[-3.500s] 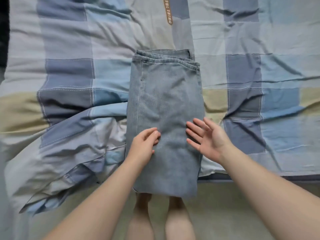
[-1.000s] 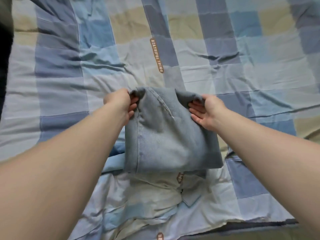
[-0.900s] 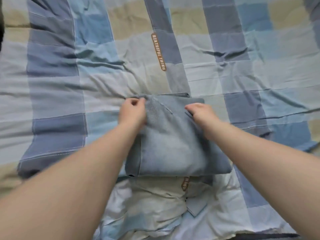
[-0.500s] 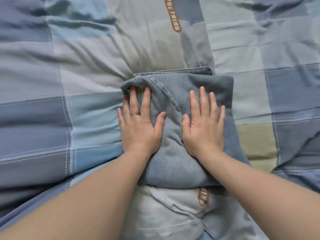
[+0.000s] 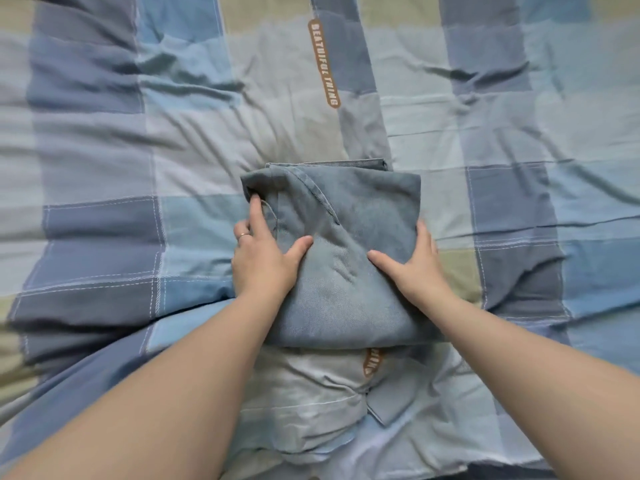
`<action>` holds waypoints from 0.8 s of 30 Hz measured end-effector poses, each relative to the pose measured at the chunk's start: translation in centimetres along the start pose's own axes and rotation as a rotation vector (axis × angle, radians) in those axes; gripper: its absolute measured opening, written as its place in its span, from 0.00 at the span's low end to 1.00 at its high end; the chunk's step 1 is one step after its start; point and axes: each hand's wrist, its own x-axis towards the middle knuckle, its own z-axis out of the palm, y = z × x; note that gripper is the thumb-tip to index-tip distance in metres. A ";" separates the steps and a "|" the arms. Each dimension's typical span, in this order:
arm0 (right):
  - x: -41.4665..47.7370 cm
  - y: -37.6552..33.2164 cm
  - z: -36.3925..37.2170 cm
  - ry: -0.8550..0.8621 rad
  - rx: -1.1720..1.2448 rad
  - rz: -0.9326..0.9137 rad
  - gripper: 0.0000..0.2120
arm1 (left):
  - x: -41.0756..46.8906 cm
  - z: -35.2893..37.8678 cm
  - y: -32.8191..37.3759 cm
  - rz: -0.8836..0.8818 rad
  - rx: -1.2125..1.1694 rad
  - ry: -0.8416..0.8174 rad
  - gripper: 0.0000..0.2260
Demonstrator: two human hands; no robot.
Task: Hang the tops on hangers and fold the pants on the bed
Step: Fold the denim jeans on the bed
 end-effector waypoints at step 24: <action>-24.4 3.1 -3.5 -0.478 0.588 0.647 0.18 | -18.2 -10.8 -10.5 -0.227 -0.255 -0.633 0.46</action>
